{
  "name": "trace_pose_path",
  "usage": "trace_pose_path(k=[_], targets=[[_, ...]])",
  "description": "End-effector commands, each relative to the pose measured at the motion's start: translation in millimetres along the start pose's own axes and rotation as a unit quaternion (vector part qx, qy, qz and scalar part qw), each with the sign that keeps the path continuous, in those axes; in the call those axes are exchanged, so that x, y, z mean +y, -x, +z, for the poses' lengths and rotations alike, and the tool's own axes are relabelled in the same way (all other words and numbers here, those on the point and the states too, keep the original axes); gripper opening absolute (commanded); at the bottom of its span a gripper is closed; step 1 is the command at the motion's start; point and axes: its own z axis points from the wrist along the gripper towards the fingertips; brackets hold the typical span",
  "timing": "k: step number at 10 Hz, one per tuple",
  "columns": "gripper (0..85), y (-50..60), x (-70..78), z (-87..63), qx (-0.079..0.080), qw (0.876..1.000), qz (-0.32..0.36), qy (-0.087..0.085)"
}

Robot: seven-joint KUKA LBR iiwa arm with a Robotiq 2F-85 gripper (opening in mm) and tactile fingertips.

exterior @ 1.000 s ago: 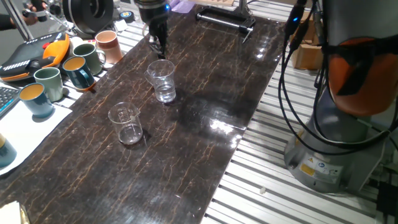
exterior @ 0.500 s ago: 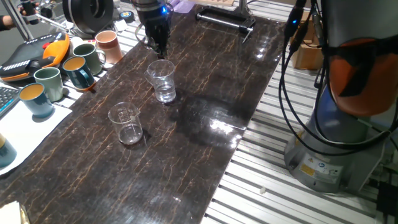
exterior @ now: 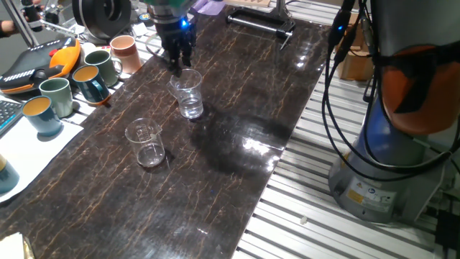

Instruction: Pour the water from one cup into another empty cup

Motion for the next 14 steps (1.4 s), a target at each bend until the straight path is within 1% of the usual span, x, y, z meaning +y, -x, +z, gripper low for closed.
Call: trace_pose_path(k=[1, 3, 4, 5, 6, 7, 8, 9, 10, 11, 12, 13, 14], targets=[[58.7, 2.5, 1.7, 3.1, 0.002, 1.000, 0.012, -0.001], [59.0, 11.0, 3.4, 11.8, 0.006, 1.000, 0.003, 0.002], [58.7, 13.5, 2.1, 19.0, 0.007, 1.000, -0.003, 0.005], [58.7, 14.2, 1.6, 22.0, 0.006, 1.000, -0.007, 0.003], [58.3, 14.5, 1.6, 21.4, 0.007, 1.000, -0.013, 0.003], [58.3, 14.5, 1.6, 21.4, 0.009, 1.000, -0.018, 0.001], [58.0, 14.5, 1.6, 21.4, 0.008, 0.999, -0.030, -0.012], [58.0, 14.5, 1.6, 21.4, 0.012, 0.999, -0.038, -0.020], [58.0, 14.5, 1.6, 21.4, 0.024, 0.998, -0.050, -0.023], [58.0, 14.5, 1.6, 21.4, 0.036, 0.997, -0.068, -0.024], [57.0, 14.5, 1.6, 21.4, 0.044, 0.995, -0.091, -0.020], [55.3, 14.5, 1.6, 21.4, 0.050, 0.993, -0.107, -0.022], [54.7, 14.5, 1.6, 21.4, 0.045, 0.992, -0.114, -0.030]])
